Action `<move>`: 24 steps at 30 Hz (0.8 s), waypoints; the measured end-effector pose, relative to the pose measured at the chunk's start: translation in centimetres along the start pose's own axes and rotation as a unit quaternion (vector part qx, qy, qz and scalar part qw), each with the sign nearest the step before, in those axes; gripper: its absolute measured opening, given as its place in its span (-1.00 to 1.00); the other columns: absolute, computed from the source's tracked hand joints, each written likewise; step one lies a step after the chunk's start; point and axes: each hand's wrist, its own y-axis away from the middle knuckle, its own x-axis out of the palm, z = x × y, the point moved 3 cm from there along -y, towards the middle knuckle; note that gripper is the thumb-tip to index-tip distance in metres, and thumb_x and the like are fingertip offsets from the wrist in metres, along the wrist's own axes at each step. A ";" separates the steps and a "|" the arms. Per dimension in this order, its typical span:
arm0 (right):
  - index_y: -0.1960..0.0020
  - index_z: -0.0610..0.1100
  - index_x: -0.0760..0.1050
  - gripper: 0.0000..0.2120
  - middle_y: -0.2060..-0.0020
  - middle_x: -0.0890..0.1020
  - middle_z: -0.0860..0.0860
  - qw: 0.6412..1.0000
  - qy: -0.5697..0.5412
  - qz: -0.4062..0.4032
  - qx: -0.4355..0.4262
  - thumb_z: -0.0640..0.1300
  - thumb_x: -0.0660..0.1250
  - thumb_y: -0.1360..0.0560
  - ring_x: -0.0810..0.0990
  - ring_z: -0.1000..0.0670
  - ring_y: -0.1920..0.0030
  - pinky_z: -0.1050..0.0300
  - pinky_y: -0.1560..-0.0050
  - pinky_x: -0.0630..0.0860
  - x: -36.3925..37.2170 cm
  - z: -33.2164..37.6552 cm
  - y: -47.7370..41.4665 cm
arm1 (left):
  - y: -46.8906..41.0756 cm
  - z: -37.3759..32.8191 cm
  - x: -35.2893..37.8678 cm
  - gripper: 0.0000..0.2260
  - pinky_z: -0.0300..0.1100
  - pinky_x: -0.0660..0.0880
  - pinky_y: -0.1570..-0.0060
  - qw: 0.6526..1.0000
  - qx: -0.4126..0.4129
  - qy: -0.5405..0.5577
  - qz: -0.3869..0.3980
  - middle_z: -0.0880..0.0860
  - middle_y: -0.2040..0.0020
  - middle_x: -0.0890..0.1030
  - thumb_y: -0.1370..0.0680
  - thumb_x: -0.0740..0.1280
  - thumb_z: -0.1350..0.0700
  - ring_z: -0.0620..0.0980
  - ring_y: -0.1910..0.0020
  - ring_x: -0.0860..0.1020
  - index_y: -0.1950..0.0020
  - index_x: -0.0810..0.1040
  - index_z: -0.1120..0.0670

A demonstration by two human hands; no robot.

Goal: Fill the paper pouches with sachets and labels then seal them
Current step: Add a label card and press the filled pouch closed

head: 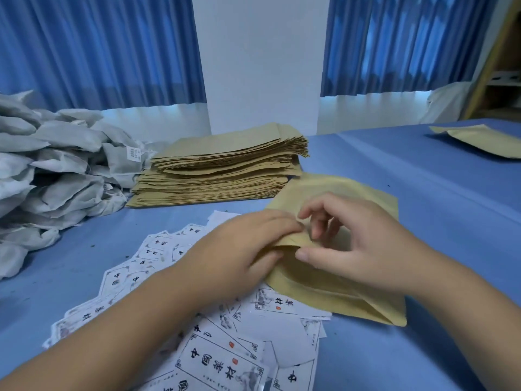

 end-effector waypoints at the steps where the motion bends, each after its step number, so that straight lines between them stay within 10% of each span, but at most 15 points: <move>1: 0.03 0.11 0.48 -0.74 0.23 0.52 0.17 0.999 0.032 0.011 -0.006 0.12 0.46 -0.35 0.53 0.10 0.15 0.14 0.10 0.48 -0.2 -0.3 0.7 | 0.0 0.0 0.3 -0.60 -0.21 0.34 -0.31 1.000 0.019 -0.021 0.005 -0.03 -0.34 0.51 -0.49 0.30 0.26 -0.07 -0.32 0.45 -0.32 0.53 0.04; 5: 0.02 0.00 0.59 -0.73 0.12 0.51 0.16 0.989 0.112 0.093 0.005 0.13 0.47 -0.38 0.46 0.16 0.04 0.17 -0.04 0.41 0.4 -1.1 2.6 | 0.4 0.7 2.2 -0.61 -0.07 0.22 -0.43 0.990 0.058 -0.097 0.087 -0.02 -0.46 0.36 -0.56 0.31 0.21 0.09 -0.48 0.27 -0.39 0.48 0.01; 9: -0.02 0.04 0.58 -0.67 0.06 0.50 0.16 0.976 0.155 0.150 -0.014 0.23 0.39 -0.40 0.43 0.15 -0.02 0.18 -0.16 0.35 1.3 -1.0 3.6 | 1.7 1.9 3.4 -0.60 -0.36 -0.10 -0.44 0.969 -0.082 0.095 0.215 -0.46 -0.45 0.02 -0.65 0.14 -0.04 -0.47 -0.43 -0.19 -0.47 0.21 -0.29; 20: -0.18 0.07 0.48 -0.63 -0.22 0.41 0.27 0.966 0.169 0.188 0.047 0.08 0.19 -0.40 0.37 0.19 -0.33 0.12 -0.20 0.46 1.0 -1.5 5.9 | 1.4 1.6 3.5 -0.59 -0.42 -0.09 -0.41 0.962 -0.081 0.059 0.255 -0.48 -0.44 0.00 -0.65 0.12 -0.08 -0.46 -0.43 -0.18 -0.50 0.17 -0.28; 24: 0.02 -0.09 0.56 -0.65 -0.07 0.58 0.10 0.959 0.218 0.178 0.035 0.00 0.07 -0.41 0.56 0.04 -0.12 0.07 -0.03 0.52 1.2 -1.3 5.8 | 1.7 1.8 3.2 -0.54 -0.51 -0.06 -0.36 0.977 -0.075 0.011 0.201 -0.46 -0.42 0.11 -0.58 0.20 -0.20 -0.52 -0.40 -0.06 -0.48 0.24 -0.24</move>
